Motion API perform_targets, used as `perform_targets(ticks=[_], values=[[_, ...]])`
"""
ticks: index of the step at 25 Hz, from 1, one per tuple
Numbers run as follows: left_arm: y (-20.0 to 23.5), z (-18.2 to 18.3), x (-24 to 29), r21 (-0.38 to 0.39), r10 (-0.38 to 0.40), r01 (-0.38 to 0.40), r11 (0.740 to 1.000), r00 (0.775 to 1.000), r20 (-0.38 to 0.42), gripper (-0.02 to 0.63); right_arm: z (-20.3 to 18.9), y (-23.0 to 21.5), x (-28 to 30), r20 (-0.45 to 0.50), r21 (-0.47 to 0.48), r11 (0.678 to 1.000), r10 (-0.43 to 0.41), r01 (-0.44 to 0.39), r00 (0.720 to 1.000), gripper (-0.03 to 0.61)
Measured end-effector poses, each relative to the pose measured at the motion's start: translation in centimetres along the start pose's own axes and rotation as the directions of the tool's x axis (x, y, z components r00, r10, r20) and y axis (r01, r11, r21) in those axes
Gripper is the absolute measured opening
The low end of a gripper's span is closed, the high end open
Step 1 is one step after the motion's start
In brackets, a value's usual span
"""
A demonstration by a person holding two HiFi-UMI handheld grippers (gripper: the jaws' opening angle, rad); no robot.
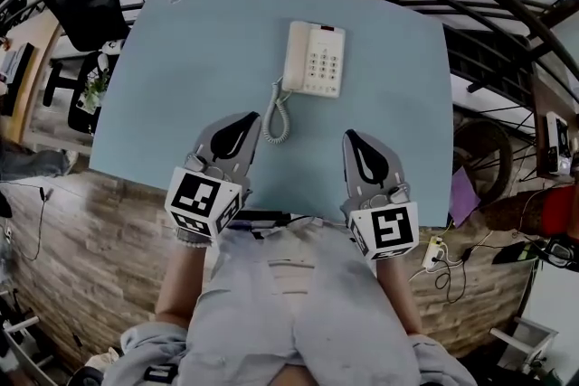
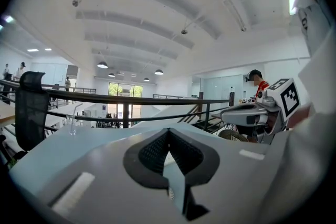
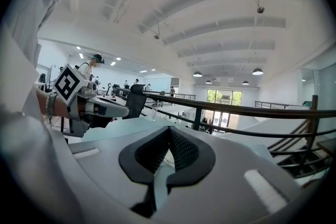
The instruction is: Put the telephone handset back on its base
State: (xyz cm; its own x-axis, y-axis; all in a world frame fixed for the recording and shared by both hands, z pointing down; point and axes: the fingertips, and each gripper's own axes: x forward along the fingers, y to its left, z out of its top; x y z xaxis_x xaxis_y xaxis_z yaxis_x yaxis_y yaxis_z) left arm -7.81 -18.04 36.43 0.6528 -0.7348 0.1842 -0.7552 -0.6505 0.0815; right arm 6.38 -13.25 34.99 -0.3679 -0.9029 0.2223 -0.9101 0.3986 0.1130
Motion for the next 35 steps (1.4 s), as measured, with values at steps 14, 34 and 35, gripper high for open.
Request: perform_targets(ticks=[14, 34, 35], values=[[-0.6, 0.1, -0.5, 0.004, 0.009, -0.009, 1.000, 1.000, -0.009, 0.003, 0.7, 1.0, -0.2, 0.010, -0.023, 0.999, 0.033, -0.032, 0.999, 0.003], [-2.2, -0.4, -1.3, 0.058, -0.007, 0.007, 0.998, 1.000, -0.014, 0.003, 0.0, 1.6, -1.5, 0.011, -0.027, 0.999, 0.022, -0.022, 1.000, 0.003], [-2.3, -0.5, -1.3, 0.060, -0.010, 0.010, 0.998, 1.000, -0.015, 0.003, 0.0, 1.6, -1.6, 0.010, -0.027, 0.999, 0.020, -0.020, 1.000, 0.003]])
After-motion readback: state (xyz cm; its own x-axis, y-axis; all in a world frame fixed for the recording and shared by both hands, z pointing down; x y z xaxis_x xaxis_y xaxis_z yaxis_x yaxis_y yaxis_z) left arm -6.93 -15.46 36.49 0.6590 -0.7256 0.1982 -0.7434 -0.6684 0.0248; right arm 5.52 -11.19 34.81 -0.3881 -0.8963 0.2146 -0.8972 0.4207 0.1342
